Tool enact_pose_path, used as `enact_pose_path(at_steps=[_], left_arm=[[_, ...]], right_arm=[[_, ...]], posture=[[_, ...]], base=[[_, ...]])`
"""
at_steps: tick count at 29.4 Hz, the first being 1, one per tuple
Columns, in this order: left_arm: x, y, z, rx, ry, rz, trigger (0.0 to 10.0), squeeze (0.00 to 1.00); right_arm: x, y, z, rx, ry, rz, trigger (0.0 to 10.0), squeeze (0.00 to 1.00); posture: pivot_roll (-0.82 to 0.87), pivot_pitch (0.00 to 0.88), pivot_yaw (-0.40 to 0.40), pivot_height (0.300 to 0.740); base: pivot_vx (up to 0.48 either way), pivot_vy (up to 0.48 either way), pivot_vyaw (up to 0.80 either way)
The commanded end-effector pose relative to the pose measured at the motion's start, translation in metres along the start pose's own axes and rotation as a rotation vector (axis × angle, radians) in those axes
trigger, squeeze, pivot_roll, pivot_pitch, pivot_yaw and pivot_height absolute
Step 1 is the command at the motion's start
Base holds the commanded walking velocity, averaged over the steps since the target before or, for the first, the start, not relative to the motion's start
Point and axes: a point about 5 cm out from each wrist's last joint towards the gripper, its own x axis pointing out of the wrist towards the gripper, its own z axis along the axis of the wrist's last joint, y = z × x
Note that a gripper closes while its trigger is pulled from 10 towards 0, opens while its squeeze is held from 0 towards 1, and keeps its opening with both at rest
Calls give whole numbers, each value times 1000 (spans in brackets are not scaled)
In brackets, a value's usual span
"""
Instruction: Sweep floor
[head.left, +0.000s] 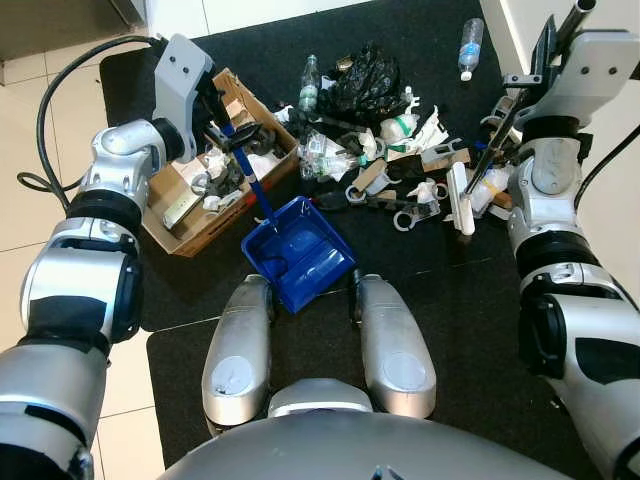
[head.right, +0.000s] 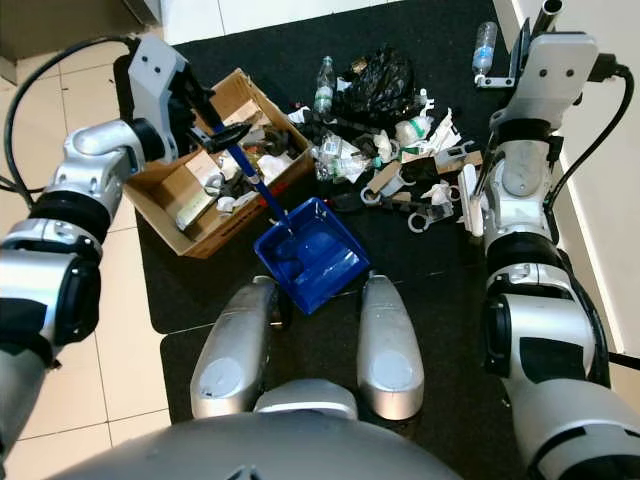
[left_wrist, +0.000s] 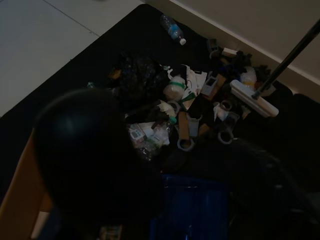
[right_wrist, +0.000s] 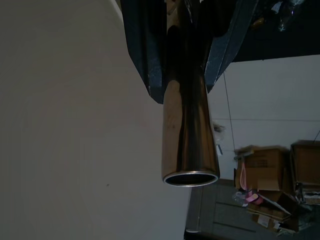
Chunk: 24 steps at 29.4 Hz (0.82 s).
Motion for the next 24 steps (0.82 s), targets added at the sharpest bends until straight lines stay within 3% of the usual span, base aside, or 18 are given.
enact_pose_path(at_steps=[1, 3, 9, 19, 20, 21, 22, 24], left_arm=[[1, -5, -11, 3, 48, -20, 2431, 0], [-1, -5, -14, 11, 66, -28, 78, 0], [-7, -4, -20, 25, 98, -63, 0, 0], [-11, -17, -29, 48, 104, -220, 0, 0], [-10, -19, -27, 59, 80, -232, 8314, 0], [-10, -19, -27, 59, 80, -232, 8314, 0], [-9, -19, -22, 65, 49, -226, 10000, 0], [-2, -18, -7, 66, -34, -152, 10000, 0]], right_arm=[[0, -6, 3, -25, -18, 5, 10000, 0], [0, -7, 3, -26, -19, 4, 10000, 0], [0, -7, 3, -27, -17, 1, 10000, 0], [3, -2, 4, -15, -14, 2, 10000, 0], [3, -2, 4, -15, -15, -1, 10000, 0], [3, -2, 4, -15, -15, -1, 10000, 0], [4, -3, 5, -15, -16, -5, 10000, 0], [4, -4, 5, -15, -20, -14, 10000, 0]], posture=[[-25, 280, 20, 740], [-25, 281, 22, 740], [-14, 279, 25, 740], [6, 259, 36, 740], [10, 251, 41, 740], [10, 251, 41, 740], [14, 244, 46, 740], [21, 233, 52, 740]], base=[[0, 0, 0], [0, 0, 0], [0, 0, 0], [0, 0, 0], [0, 0, 0], [0, 0, 0], [0, 0, 0], [0, 0, 0]])
